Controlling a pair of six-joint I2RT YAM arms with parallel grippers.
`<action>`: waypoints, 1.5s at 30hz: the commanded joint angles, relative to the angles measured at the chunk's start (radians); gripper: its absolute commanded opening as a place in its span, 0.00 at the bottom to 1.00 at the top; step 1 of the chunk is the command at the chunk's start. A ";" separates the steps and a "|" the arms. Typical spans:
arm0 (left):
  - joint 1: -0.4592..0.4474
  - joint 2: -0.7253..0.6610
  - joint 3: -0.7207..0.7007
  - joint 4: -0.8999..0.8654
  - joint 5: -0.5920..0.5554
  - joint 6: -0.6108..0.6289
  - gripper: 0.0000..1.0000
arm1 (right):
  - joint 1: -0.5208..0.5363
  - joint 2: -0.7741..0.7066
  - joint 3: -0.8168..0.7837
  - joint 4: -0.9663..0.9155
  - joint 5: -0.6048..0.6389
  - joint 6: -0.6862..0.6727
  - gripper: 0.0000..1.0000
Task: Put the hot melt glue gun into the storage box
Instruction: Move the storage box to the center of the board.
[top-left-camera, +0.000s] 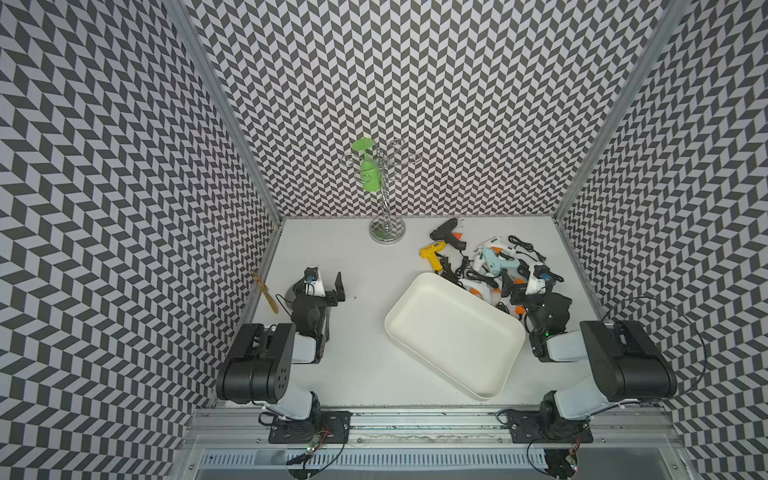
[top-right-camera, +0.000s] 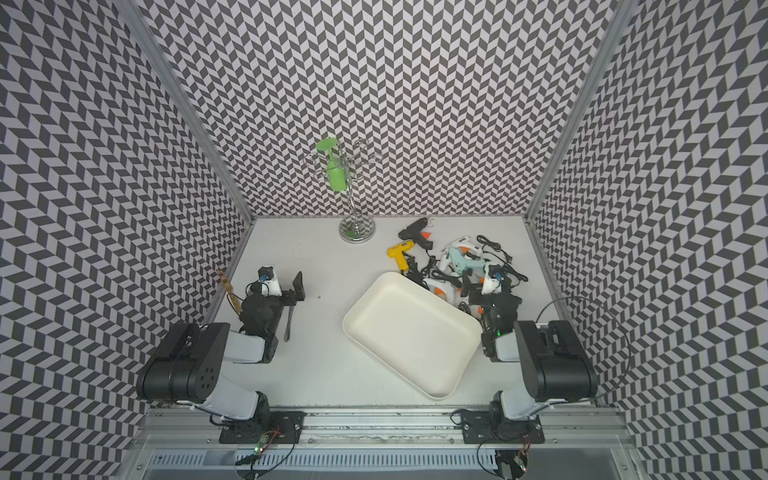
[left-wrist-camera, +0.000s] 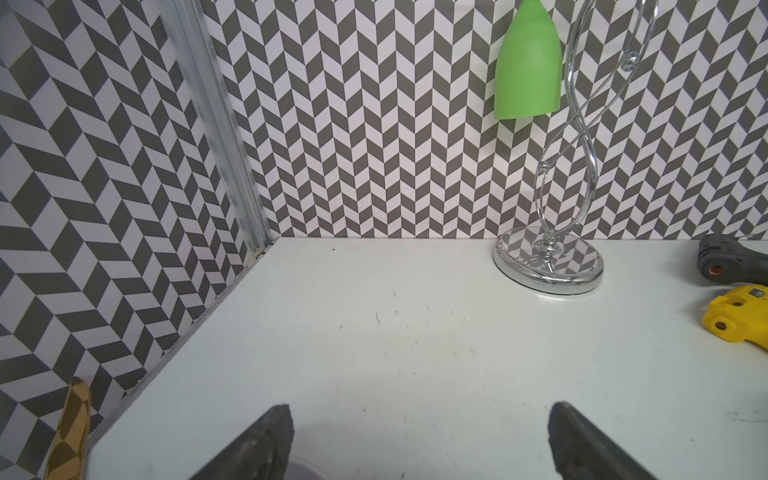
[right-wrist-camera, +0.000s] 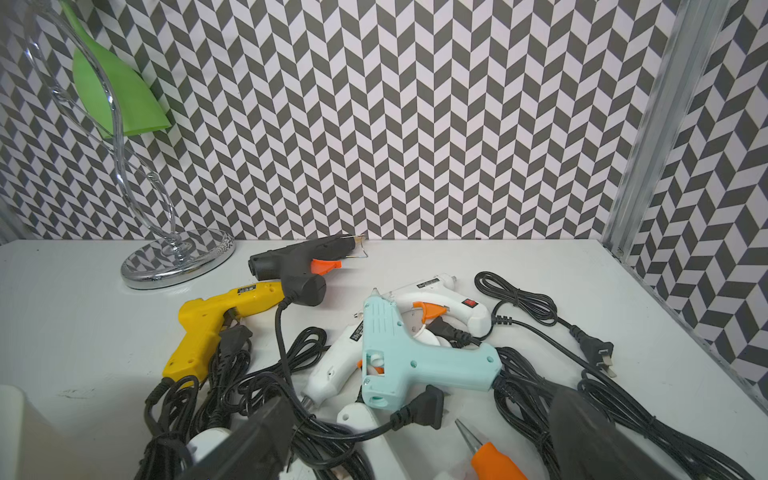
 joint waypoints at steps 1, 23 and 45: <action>-0.003 0.001 0.009 0.008 -0.001 0.003 0.99 | 0.003 0.005 -0.006 0.069 0.003 -0.010 0.99; -0.016 -0.017 0.010 -0.002 -0.116 -0.022 0.99 | 0.003 -0.042 0.019 -0.003 0.055 0.011 0.99; -0.618 -0.524 0.513 -1.730 -0.224 -1.038 0.94 | 0.159 -0.132 0.701 -1.320 -0.012 0.396 1.00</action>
